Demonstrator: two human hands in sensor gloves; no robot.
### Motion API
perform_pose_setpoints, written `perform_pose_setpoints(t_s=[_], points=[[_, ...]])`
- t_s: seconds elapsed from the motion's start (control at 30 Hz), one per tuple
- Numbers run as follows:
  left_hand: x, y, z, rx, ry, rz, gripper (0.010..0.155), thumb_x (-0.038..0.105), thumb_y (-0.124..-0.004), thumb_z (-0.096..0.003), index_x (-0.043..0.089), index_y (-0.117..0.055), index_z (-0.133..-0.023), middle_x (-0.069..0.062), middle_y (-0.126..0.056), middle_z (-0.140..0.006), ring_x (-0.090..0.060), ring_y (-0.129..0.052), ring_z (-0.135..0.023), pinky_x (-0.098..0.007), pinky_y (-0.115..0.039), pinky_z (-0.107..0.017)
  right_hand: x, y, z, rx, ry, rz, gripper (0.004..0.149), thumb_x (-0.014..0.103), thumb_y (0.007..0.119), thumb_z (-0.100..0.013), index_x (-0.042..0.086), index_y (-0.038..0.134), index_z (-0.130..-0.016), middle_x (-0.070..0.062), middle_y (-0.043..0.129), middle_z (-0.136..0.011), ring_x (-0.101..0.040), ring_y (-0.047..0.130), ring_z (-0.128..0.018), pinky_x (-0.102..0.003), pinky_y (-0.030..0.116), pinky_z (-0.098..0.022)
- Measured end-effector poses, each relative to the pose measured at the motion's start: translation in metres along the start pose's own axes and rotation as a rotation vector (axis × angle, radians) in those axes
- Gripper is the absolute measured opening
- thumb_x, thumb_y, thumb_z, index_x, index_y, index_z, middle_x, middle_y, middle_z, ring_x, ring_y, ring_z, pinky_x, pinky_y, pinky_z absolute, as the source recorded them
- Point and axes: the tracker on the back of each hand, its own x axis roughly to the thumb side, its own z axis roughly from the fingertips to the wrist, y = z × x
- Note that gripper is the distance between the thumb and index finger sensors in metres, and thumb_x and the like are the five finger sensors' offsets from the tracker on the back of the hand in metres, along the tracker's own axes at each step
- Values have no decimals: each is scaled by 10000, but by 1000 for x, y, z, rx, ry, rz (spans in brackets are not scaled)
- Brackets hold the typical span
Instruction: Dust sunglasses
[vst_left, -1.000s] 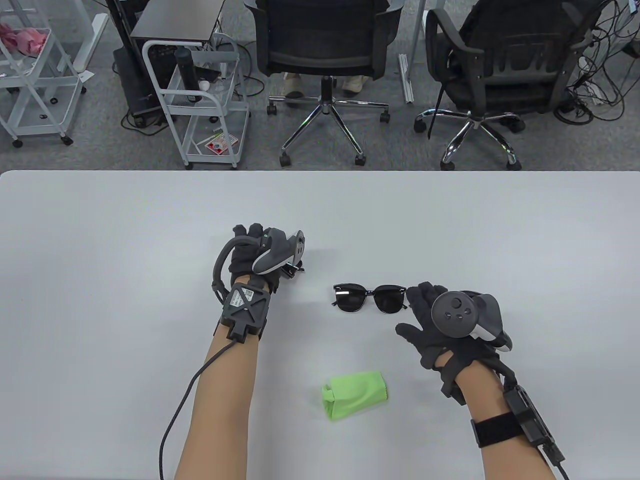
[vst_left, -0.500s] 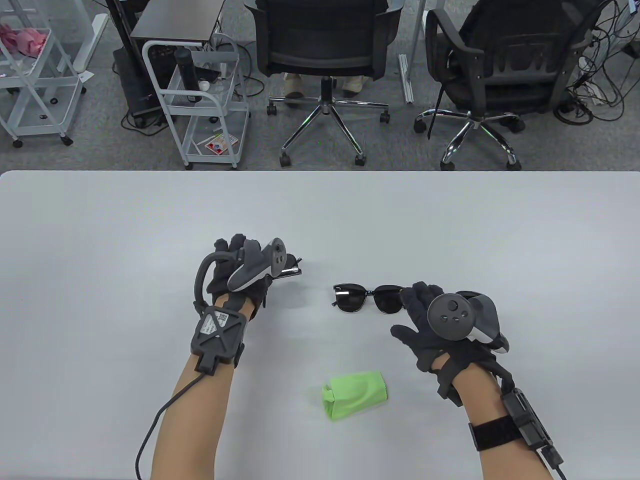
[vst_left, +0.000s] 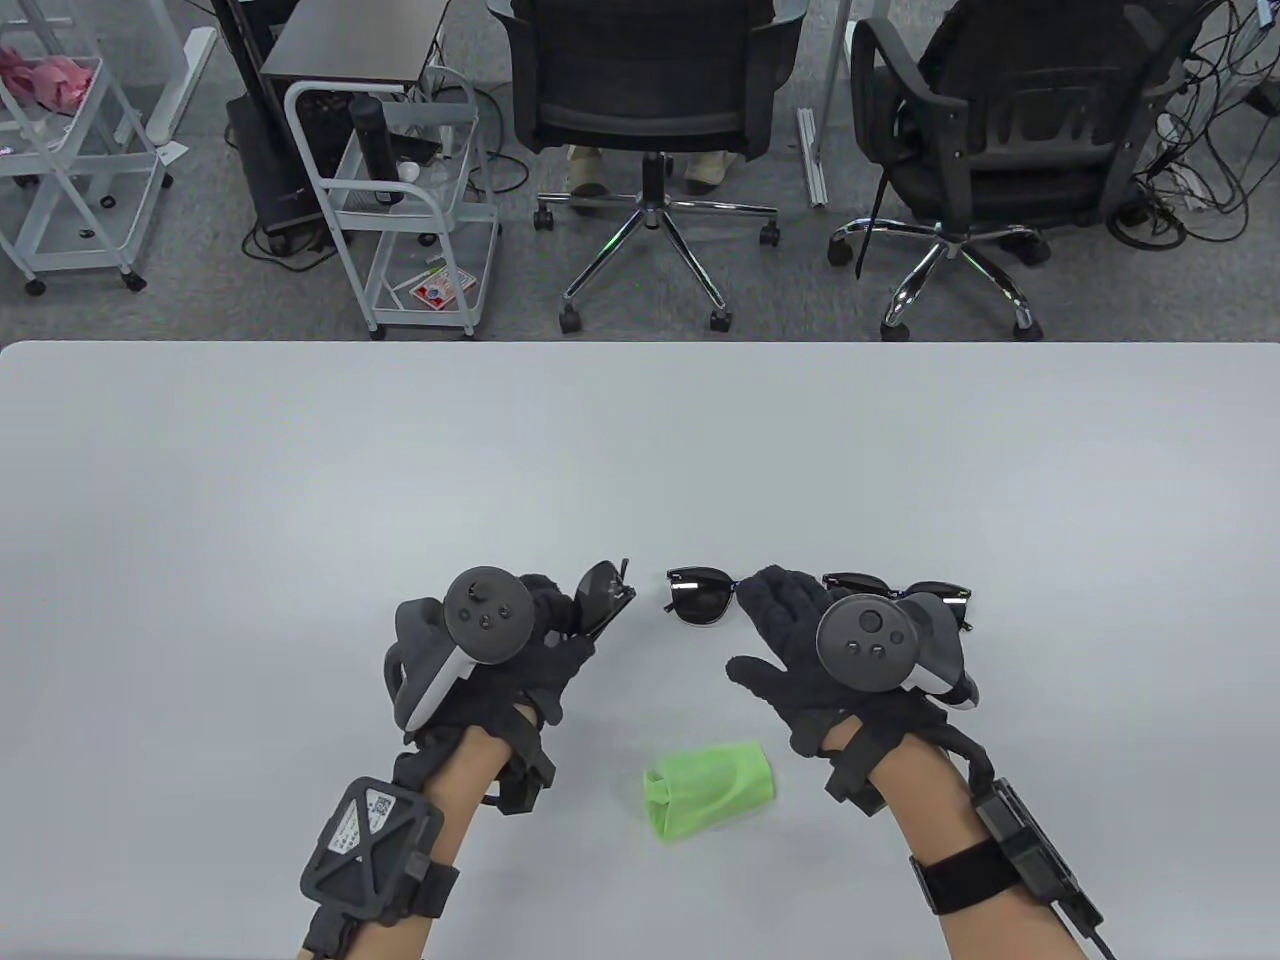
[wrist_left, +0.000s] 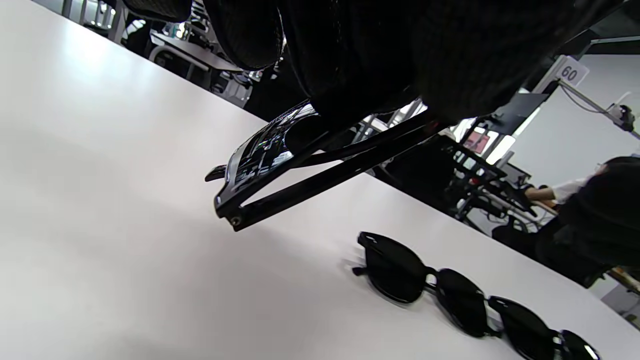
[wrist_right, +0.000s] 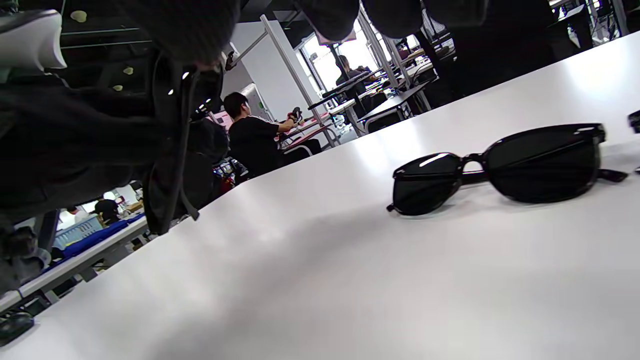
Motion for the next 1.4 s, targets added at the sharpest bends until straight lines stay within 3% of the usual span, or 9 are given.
perform_pose_setpoints(t_s=[0.27,0.43,0.57,0.73,0.87,0.93,1.0,1.07,1.4], points=[[1,-18,-7,-70,21,209,543,573,-838,-354,346,-810,-846,83,-723,-1044,-274,-676,-1055,-574,-540,-751,28,1,-16,8,-32,-45,735,496,743,-494,38,574,-1044,-265,644,-1060,-546,683,-922,-737,461,-603],[-1,-38,-13,-201,20,383,543,578,-830,-368,356,-787,-861,82,-699,-1058,-275,-659,-1066,-576,-529,-759,31,0,-30,-39,86,-208,678,475,763,-492,48,660,-1009,-229,768,-1004,-505,808,-864,-713,545,-607],[2,-40,-14,-195,-20,337,545,583,-828,-366,366,-780,-864,109,-699,-1058,-263,-681,-1065,-572,-539,-763,27,11,-37,-62,160,-305,600,416,865,-450,57,791,-925,-178,924,-872,-433,957,-723,-669,637,-590],[4,-44,-16,-215,-58,298,557,583,-819,-370,381,-735,-882,110,-667,-1073,-243,-710,-1059,-564,-553,-767,24,20,-37,-128,141,-355,445,364,914,-412,111,918,-778,-90,1033,-699,-338,1043,-571,-630,709,-567],[5,-45,-15,-281,-126,305,803,616,-807,-368,358,-475,-1052,57,-447,-1157,-222,-730,-1059,-548,-559,-777,26,15,-35,-160,95,-363,430,369,901,-417,130,919,-773,-66,1034,-692,-315,1044,-570,-619,711,-579],[3,-46,-15,-314,-146,277,902,618,-815,-363,343,-356,-1090,59,-484,-1157,-226,-783,-1038,-548,-579,-771,26,14,-34,-162,69,-371,431,368,899,-417,135,914,-779,-59,1030,-700,-313,1041,-580,-619,709,-584],[3,-48,-16,-350,-170,273,879,620,-831,-349,338,-432,-1079,79,-636,-1110,-198,-877,-983,-523,-631,-758,26,15,-32,-163,66,-393,431,362,905,-410,126,922,-770,-66,1036,-687,-317,1044,-569,-623,708,-581],[4,-49,-16,-389,-194,277,857,630,-845,-333,347,-511,-1069,78,-679,-1088,-192,-918,-951,-515,-653,-750,24,15,-31,-155,56,-404,435,364,904,-408,123,923,-769,-61,1039,-683,-307,1050,-563,-622,712,-577],[6,-40,-12,-364,-247,290,839,643,-850,-308,359,-583,-1052,83,-699,-1061,-184,-939,-918,-510,-661,-750,6,22,-20,-141,64,-679,438,362,900,-417,154,900,-803,-34,1021,-732,-295,1034,-624,-632,689,-601]])
